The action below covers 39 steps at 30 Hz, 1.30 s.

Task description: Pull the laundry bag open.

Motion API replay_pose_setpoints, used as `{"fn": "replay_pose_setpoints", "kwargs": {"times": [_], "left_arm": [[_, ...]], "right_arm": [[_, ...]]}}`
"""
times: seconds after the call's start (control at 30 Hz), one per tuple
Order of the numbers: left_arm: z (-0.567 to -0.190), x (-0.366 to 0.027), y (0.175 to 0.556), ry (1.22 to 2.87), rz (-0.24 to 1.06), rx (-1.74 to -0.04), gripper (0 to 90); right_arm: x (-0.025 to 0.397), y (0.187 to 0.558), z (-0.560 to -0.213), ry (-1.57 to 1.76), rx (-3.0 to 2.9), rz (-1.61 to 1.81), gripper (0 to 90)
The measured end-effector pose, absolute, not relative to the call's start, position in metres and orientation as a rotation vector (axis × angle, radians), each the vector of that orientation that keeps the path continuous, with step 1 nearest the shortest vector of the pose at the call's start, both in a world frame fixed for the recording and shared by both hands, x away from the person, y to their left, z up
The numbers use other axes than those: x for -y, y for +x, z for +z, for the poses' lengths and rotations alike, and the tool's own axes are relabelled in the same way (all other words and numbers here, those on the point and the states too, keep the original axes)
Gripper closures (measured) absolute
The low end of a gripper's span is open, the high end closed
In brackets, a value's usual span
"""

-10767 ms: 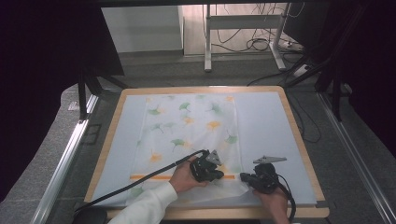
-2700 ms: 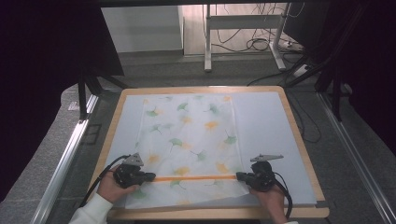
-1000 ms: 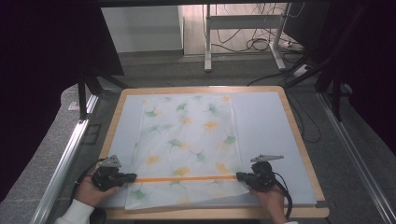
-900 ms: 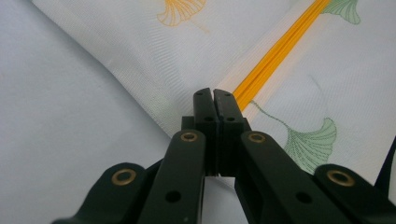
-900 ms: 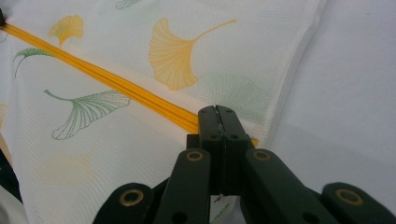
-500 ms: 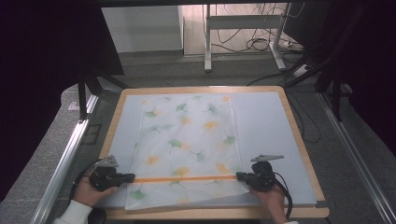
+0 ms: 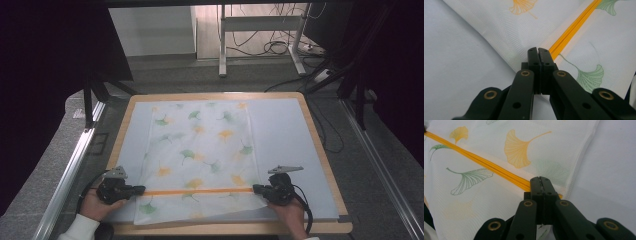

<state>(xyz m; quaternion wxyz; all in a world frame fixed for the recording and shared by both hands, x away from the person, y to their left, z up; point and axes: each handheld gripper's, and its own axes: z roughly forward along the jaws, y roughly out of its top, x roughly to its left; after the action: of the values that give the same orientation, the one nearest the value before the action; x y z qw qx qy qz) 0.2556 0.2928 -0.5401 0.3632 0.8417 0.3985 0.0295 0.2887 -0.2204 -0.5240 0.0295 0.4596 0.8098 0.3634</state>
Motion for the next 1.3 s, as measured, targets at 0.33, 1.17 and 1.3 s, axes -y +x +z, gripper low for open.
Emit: {"fn": "replay_pose_setpoints", "kwargs": {"times": [0.33, 1.17, 1.3], "left_arm": [[-0.539, -0.289, 0.252, 2.167, 0.125, -1.01, 88.6], [-0.512, -0.265, 0.294, 1.998, 0.398, -1.092, 37.3], [-0.514, -0.268, 0.295, 1.993, 0.407, -1.112, 36.8]], "right_arm": [[0.219, 0.287, -0.523, 1.375, -2.501, 1.112, 89.3], [0.252, 0.3, -0.501, 1.296, -2.204, 1.23, 39.7], [0.258, 0.304, -0.503, 1.317, -2.182, 1.214, 38.2]]}}
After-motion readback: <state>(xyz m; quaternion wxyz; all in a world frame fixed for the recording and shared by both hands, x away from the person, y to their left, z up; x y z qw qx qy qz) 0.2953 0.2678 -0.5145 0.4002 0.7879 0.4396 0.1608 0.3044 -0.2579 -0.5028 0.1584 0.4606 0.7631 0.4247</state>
